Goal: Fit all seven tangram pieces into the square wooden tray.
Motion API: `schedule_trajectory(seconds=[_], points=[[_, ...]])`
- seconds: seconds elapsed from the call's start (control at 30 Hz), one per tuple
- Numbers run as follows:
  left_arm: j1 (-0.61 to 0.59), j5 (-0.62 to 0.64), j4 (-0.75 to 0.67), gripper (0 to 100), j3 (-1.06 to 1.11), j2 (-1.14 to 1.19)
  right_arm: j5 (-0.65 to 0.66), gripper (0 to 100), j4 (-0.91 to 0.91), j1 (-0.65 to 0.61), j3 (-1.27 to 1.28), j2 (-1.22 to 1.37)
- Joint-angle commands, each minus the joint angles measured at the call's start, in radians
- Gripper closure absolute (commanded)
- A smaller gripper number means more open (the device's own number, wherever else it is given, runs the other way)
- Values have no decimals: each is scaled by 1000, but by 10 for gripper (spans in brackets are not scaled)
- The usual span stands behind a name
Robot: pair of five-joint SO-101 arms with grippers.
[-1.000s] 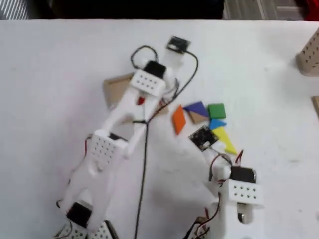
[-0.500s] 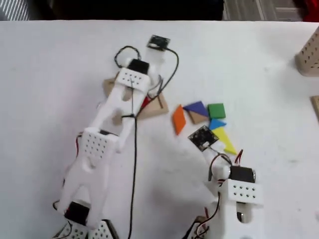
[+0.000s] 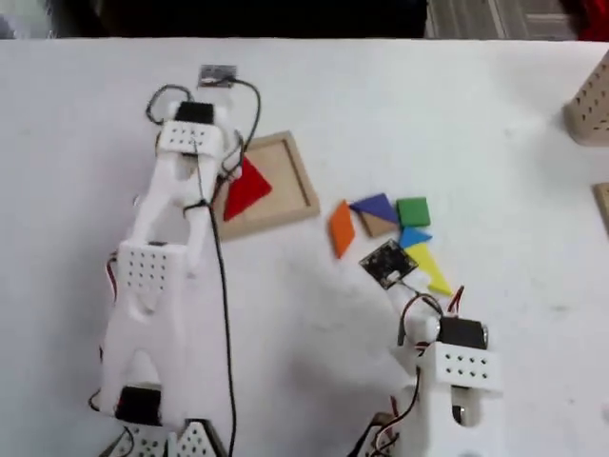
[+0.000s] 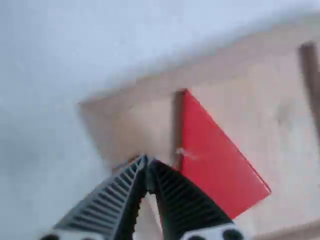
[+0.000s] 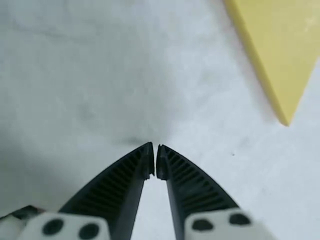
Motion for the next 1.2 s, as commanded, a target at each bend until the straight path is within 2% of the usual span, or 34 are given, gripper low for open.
schedule_trajectory(seconds=[0.0, 0.13, 0.37, 0.47, 0.57, 0.7, 0.8, 1.0, 1.17], points=[[-47, 18, 25, 978, -6, -28, 8, 980, 10, 7, -5, -12], [-33, 20, 83, 978, -118, -27, 8, 980, 10, 7, -5, -12], [125, 20, 203, 978, -417, -16, 8, 980, 10, 2, -5, -12], [193, 14, 176, 978, -463, -15, 8, 980, 10, 4, -5, -12], [217, 14, 87, 978, -382, -10, 8, 980, 10, 7, -5, -12], [185, 12, -55, 978, -261, 45, 8, 980, 12, 8, -5, -12], [128, 12, -114, 978, -253, 81, 9, 980, 12, 8, -5, -12], [42, 12, -144, 978, -247, 101, 9, 980, 12, 8, -5, -12], [18, 12, -117, 978, -239, 120, 9, 980, 12, 8, -5, -12]])
